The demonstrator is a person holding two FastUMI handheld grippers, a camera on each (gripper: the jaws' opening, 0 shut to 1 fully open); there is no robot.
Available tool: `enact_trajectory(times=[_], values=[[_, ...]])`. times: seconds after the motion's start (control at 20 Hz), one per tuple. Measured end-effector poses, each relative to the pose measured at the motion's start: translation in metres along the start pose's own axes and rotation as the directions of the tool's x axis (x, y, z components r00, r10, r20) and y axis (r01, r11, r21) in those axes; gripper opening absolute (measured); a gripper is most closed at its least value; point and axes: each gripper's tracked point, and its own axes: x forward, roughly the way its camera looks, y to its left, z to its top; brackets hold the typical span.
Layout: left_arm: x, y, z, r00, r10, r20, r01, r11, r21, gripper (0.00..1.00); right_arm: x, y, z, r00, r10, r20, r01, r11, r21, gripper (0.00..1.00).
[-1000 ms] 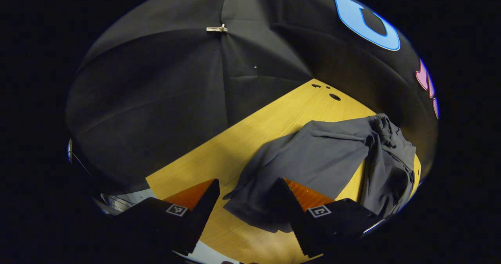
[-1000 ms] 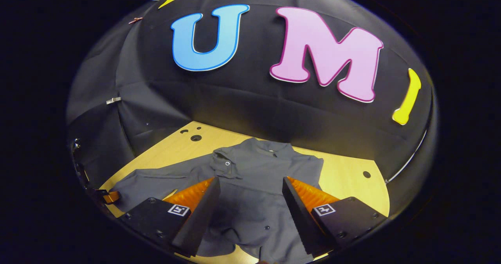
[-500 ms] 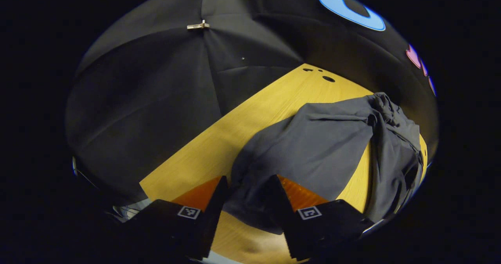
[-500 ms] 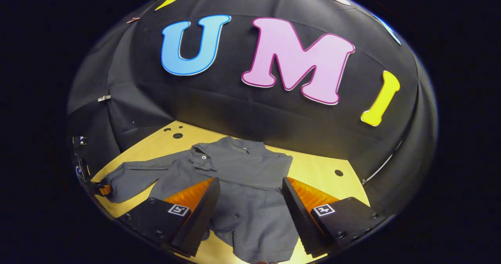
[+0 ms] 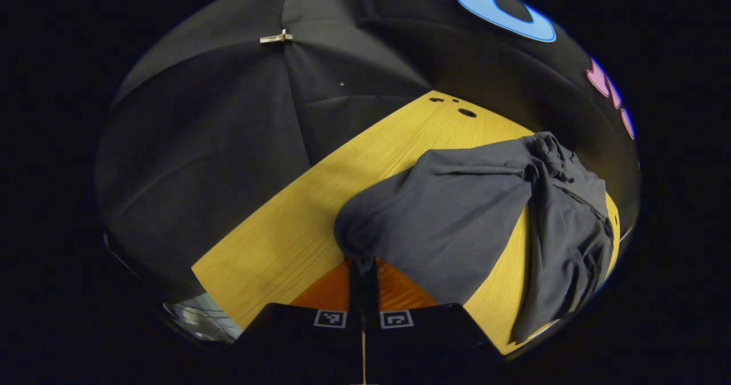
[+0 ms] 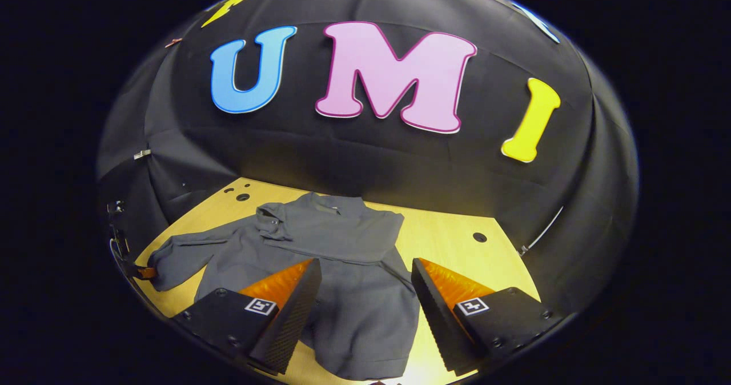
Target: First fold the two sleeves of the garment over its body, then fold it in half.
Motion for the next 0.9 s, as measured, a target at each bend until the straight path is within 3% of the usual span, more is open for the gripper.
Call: enact_trajectory(times=[0.2,0.4,0.45,0.65,0.9], values=[[-0.011,-0.011,0.014,1.000,-0.014,-0.017,0.012,0.995,-0.099,0.06,0.002,-0.027,-0.008,1.000,-0.011,-0.003,0.011,0.998,0.064,0.98],[-0.026,-0.035,0.053,0.999,-0.036,0.024,0.039,0.992,-0.123,0.06,0.004,-0.056,-0.022,0.999,-0.037,-0.021,0.039,0.996,0.077,0.98],[-0.029,-0.043,0.066,0.998,-0.042,0.043,0.047,0.992,-0.120,0.02,0.003,-0.063,-0.027,0.999,-0.043,-0.028,0.046,0.995,0.083,0.98],[-0.040,-0.094,0.125,0.985,-0.117,0.124,0.129,0.987,-0.093,0.05,0.006,-0.088,-0.053,0.994,-0.076,-0.077,0.084,0.991,0.102,0.98],[-0.048,-0.172,0.190,0.958,-0.204,0.202,0.207,0.978,0.006,0.05,0.016,-0.116,-0.075,0.988,-0.108,-0.108,0.124,0.980,0.153,0.98]])
